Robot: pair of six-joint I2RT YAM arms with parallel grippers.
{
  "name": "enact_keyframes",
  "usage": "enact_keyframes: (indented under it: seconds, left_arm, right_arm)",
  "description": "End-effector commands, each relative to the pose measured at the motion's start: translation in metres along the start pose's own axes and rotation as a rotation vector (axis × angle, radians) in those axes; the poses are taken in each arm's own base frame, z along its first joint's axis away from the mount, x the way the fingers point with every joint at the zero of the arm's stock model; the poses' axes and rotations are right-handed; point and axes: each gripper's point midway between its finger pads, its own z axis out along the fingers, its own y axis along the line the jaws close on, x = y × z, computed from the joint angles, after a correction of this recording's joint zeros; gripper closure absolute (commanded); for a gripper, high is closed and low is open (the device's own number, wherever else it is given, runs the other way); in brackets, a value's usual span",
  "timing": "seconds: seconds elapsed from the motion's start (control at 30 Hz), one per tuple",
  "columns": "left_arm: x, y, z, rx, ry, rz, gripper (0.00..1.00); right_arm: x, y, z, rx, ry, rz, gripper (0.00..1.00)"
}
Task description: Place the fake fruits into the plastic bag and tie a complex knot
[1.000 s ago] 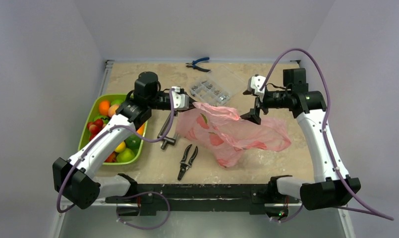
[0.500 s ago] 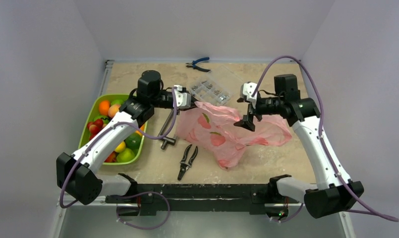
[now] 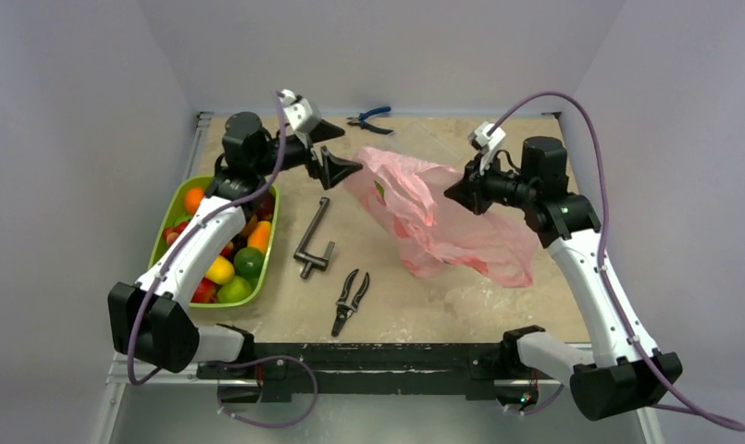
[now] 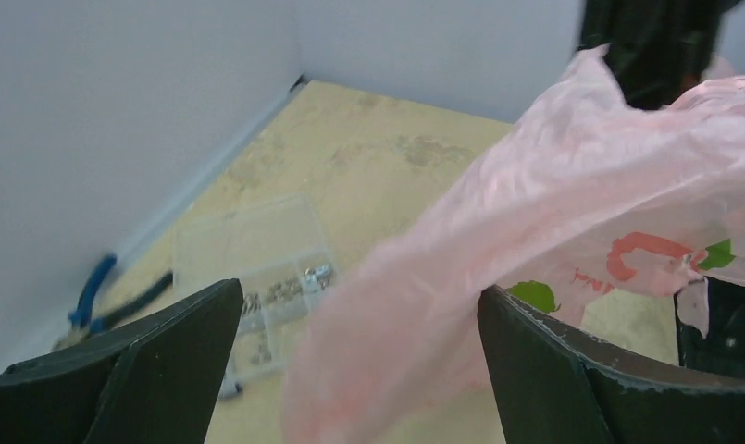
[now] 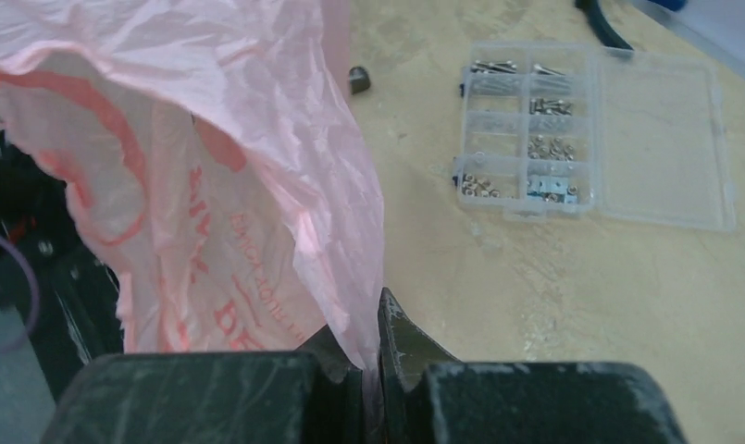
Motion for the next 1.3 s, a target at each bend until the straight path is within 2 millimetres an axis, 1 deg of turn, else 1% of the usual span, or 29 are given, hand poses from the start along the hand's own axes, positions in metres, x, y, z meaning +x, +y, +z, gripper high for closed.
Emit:
enact_keyframes:
  seconds: [0.0,0.03,0.07,0.1,0.17,0.23,0.3,0.33,0.4,0.47,0.57,0.63,0.67,0.73,0.77,0.8,0.83,0.87,0.93,1.0,1.07,1.17,1.27]
  left_arm:
    - [-0.021,0.034,-0.035,-0.289,-0.074,-0.318,0.0]
    - [-0.016,0.026,-0.041,-0.316,-0.058,-0.304,0.0]
    - [-0.011,0.014,-0.046,-0.336,-0.025,-0.278,0.0]
    - [-0.001,0.003,-0.052,-0.363,0.033,-0.266,0.0]
    - [0.01,-0.022,-0.056,-0.366,0.094,-0.265,0.0]
    - [0.02,-0.046,-0.053,-0.349,0.125,-0.278,0.0]
    - [0.026,-0.063,-0.039,-0.322,0.13,-0.327,0.0]
    - [0.028,-0.064,-0.03,-0.329,0.13,-0.36,0.0]
    - [0.032,-0.055,-0.011,-0.37,0.148,-0.412,0.0]
    - [0.034,-0.041,0.008,-0.434,0.163,-0.425,0.0]
    - [0.032,-0.025,0.034,-0.472,0.156,-0.375,0.0]
    - [0.026,-0.019,0.046,-0.492,0.155,-0.288,0.0]
    - [0.022,-0.019,0.049,-0.48,0.145,-0.211,0.0]
    - [0.008,-0.024,0.052,-0.446,0.092,-0.006,0.0]
    - [0.002,-0.021,0.048,-0.464,0.068,0.082,0.0]
    - [0.003,-0.02,0.043,-0.465,0.073,0.147,0.0]
    - [-0.006,-0.018,0.039,-0.476,0.04,0.22,0.0]
    - [-0.006,-0.018,0.034,-0.481,0.031,0.28,0.0]
    - [-0.016,-0.021,0.025,-0.48,-0.006,0.38,0.0]
    - [-0.023,-0.028,0.021,-0.447,-0.029,0.456,0.0]
    - [-0.029,-0.03,0.021,-0.439,-0.043,0.526,0.0]
    - [-0.035,-0.027,0.026,-0.449,-0.056,0.641,0.0]
    - [-0.038,-0.024,0.037,-0.442,-0.049,0.726,0.0]
  right_arm:
    - [-0.051,-0.025,-0.016,0.233,-0.222,0.387,1.0]
    - [-0.047,-0.028,-0.016,0.264,-0.226,0.489,1.0]
    - [-0.042,-0.029,-0.015,0.28,-0.212,0.555,1.0]
    - [-0.034,-0.029,-0.011,0.281,-0.187,0.623,1.0]
    - [-0.023,-0.029,-0.007,0.301,-0.156,0.73,1.0]
    - [-0.023,-0.023,-0.004,0.273,-0.165,0.794,1.0]
    - [-0.029,-0.017,-0.005,0.236,-0.204,0.816,1.0]
    - [-0.035,-0.011,-0.004,0.196,-0.23,0.832,1.0]
    - [-0.043,0.0,-0.004,0.119,-0.263,0.844,1.0]
    - [-0.048,0.013,-0.005,0.043,-0.271,0.837,1.0]
    - [-0.042,0.024,-0.005,-0.003,-0.239,0.866,1.0]
    - [-0.034,0.028,-0.004,-0.011,-0.201,0.897,1.0]
    - [-0.03,0.029,-0.003,-0.012,-0.182,0.907,1.0]
    - [-0.026,0.032,-0.002,-0.025,-0.159,0.913,1.0]
    - [-0.026,0.034,-0.003,-0.034,-0.154,0.911,1.0]
    - [-0.027,0.036,-0.003,-0.046,-0.152,0.902,1.0]
    - [-0.026,0.036,-0.003,-0.048,-0.149,0.893,1.0]
    - [-0.024,0.036,-0.003,-0.044,-0.142,0.889,1.0]
    - [-0.021,0.037,-0.003,-0.048,-0.129,0.877,1.0]
    - [-0.021,0.04,-0.003,-0.063,-0.129,0.869,1.0]
    - [-0.022,0.044,-0.004,-0.097,-0.131,0.85,1.0]
    - [-0.019,0.046,-0.004,-0.102,-0.128,0.834,1.0]
    - [-0.016,0.049,-0.003,-0.118,-0.114,0.832,1.0]
